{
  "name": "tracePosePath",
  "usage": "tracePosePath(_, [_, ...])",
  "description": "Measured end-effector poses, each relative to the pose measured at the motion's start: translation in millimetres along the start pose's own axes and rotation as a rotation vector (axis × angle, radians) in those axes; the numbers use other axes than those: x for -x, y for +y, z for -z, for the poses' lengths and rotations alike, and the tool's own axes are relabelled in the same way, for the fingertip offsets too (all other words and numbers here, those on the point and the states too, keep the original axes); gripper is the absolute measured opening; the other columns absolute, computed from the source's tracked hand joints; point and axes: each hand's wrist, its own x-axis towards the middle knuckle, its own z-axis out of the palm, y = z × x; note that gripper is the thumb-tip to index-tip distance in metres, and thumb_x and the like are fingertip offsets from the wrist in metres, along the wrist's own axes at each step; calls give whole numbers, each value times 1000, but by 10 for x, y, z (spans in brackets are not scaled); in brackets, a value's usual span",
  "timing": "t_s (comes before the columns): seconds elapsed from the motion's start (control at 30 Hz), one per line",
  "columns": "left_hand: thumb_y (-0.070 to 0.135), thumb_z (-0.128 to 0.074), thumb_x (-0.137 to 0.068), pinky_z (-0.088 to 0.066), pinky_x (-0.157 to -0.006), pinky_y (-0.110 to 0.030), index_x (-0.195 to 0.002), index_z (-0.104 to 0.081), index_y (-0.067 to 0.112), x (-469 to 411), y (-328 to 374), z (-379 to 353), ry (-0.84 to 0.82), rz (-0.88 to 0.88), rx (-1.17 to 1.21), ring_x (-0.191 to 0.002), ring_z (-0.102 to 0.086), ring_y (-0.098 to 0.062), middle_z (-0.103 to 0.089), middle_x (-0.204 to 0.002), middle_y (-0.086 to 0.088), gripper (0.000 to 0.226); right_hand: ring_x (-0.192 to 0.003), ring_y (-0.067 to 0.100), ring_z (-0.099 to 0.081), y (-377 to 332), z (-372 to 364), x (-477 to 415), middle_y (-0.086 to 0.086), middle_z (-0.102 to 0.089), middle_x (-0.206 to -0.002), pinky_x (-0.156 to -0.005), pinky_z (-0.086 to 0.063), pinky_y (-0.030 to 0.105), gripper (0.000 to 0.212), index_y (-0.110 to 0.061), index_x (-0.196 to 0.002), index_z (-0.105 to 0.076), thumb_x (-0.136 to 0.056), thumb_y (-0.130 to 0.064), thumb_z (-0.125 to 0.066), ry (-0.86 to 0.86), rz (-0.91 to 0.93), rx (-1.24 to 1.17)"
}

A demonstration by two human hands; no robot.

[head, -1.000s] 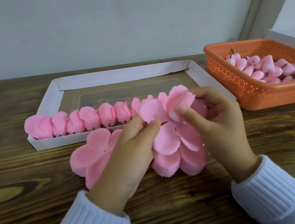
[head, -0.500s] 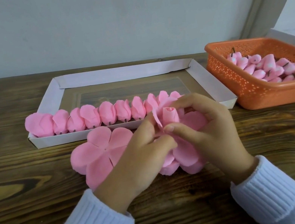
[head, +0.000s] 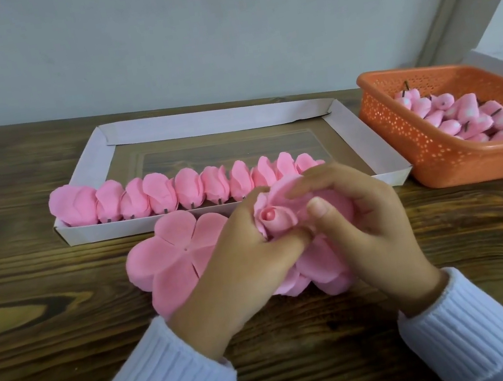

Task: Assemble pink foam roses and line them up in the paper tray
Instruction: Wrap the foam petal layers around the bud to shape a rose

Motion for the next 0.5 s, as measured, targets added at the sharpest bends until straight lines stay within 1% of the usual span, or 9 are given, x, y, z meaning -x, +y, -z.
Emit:
tracePosePath(0.07, [20,-65,-81,-45,-58,-11,-90,-62,15,0,-12,9,14,26,4,-69,-63,0,-60,-65,12,11,-92,13,-66,-4,0,0,-1,-70,-94,-82,-49,26,18,-14,-96,-66,-92,-23,-51,-25,-9,-43])
tracePosePath(0.13, [16,-65,-85,-47,-59,-11,-95,-65,20,-2,-21,17,39,49,16,-75,-66,0,-66,-72,10,10,-96,17,-66,-12,1,3,1,-71,-97,-84,-49,31,22,-12,-99,-67,-93,-22,-48,-59,-28,-66])
tracePosePath(0.17, [14,-65,-87,-48,-58,-11,-93,-65,23,0,-26,19,60,57,17,-75,-66,1,-67,-73,8,11,-97,18,-66,-17,-4,3,0,-71,-99,-85,-49,33,23,-11,-100,-67,-93,-21,-48,-70,-37,-70])
tracePosePath(0.23, [14,-63,-90,-49,-58,-11,-87,-66,27,-3,-24,20,86,69,26,-74,-66,-1,-69,-77,-1,14,-96,13,-64,-28,-20,-2,-6,-69,-101,-84,-47,28,20,-16,-105,-64,-92,-21,-49,-52,-42,-77])
tracePosePath(0.3, [20,-61,-89,-48,-57,-18,-87,-67,28,-17,-24,16,107,79,54,-72,-64,-9,-67,-83,-11,10,-94,10,-63,-31,-33,-2,-5,-66,-102,-82,-47,25,21,-23,-111,-56,-90,-20,-54,4,-89,-124])
tracePosePath(0.37, [30,-63,-84,-49,-62,-24,-89,-70,28,-29,-25,6,125,82,112,-76,-64,-11,-69,-85,-12,8,-88,9,-63,-12,-31,4,-6,-67,-96,-77,-48,25,27,-24,-113,-55,-87,-17,-61,57,-182,-133])
tracePosePath(0.43, [37,-63,-79,-54,-68,-23,-91,-73,27,-36,-47,-5,164,88,162,-81,-68,-8,-73,-81,0,19,-76,3,-61,17,-25,12,-10,-66,-83,-69,-46,17,22,-21,-104,-60,-83,-18,-64,88,-234,-45])
tracePosePath(0.47, [40,-63,-78,-57,-74,-27,-92,-74,25,-43,-63,-6,190,102,171,-85,-70,-10,-74,-83,3,24,-71,2,-59,28,-19,13,-11,-65,-78,-65,-45,15,16,-21,-97,-63,-82,-18,-64,100,-241,-9])
tracePosePath(0.5, [44,-63,-77,-58,-80,-35,-95,-74,23,-47,-81,-7,213,117,175,-90,-71,-14,-75,-87,0,30,-68,2,-59,28,-18,13,-11,-65,-75,-63,-44,15,10,-21,-89,-64,-81,-17,-65,113,-238,11])
